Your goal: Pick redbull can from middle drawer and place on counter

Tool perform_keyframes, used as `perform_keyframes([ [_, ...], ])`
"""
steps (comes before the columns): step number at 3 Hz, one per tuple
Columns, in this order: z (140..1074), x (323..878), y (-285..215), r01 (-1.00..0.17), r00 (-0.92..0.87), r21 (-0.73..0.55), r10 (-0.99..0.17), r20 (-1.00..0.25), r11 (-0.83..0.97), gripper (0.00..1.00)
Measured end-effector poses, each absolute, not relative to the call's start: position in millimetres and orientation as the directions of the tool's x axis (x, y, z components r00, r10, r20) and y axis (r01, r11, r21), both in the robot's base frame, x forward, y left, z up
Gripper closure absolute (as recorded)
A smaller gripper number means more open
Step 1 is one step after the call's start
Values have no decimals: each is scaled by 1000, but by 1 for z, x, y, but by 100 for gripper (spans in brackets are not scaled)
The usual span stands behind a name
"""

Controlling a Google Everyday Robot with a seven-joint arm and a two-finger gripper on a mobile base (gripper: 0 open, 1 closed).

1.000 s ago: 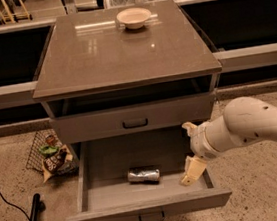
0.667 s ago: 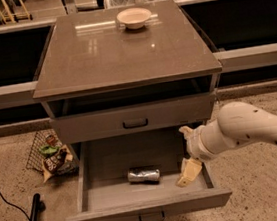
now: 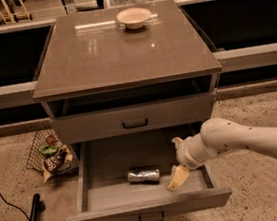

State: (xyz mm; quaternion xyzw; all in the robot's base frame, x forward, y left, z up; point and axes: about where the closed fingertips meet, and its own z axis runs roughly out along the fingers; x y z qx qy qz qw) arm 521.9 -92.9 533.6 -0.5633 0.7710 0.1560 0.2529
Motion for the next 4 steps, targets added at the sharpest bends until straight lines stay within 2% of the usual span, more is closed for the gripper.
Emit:
perform_keyframes([
  [1,505,543,-79,-945,-229,-60,-783,-578,321,0],
  [3,382,700,-74,-859,-320,-186,-784,-532,477,0],
  [4,343,729,-67,-874,-291,-222,-832,-472,431,0],
])
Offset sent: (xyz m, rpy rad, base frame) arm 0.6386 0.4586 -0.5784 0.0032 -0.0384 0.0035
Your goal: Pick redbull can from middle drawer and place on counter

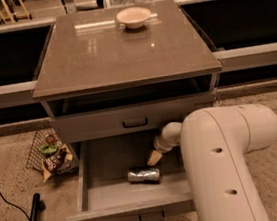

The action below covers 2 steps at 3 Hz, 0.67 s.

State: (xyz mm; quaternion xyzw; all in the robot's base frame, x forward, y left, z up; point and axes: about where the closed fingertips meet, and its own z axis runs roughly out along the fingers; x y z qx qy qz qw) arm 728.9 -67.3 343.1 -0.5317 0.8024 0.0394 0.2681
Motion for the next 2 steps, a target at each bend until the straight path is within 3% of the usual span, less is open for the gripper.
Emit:
perform_keyframes([
  [2,369,696,-63,-883,-272,-203,-813,-515,423,0],
])
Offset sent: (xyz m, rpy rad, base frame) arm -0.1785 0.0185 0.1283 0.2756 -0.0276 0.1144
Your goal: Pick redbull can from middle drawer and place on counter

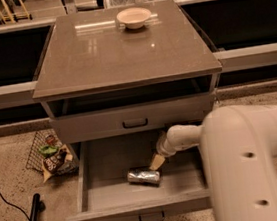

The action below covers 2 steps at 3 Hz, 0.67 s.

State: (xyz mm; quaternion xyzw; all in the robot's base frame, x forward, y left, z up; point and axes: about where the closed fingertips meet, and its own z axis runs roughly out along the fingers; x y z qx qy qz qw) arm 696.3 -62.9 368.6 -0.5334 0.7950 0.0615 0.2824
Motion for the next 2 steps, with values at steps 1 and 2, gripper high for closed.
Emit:
perform_keyframes([
  [1,368,663,-49,-897,-276,-153,-797,-537,414,0],
  [2,373,665,-51,-900,-266,-153,-791,-551,409,0],
])
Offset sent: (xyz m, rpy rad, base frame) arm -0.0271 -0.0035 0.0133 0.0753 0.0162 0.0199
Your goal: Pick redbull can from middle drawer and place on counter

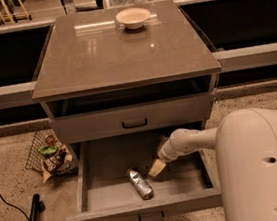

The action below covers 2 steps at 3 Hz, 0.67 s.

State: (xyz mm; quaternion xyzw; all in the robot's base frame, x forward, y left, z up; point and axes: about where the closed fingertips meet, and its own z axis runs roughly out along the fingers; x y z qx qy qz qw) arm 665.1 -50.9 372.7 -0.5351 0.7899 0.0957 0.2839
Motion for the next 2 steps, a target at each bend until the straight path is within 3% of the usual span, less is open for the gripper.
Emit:
perform_keyframes([
  [2,410,652,-64,-897,-244,-158,-761,-601,413,0],
])
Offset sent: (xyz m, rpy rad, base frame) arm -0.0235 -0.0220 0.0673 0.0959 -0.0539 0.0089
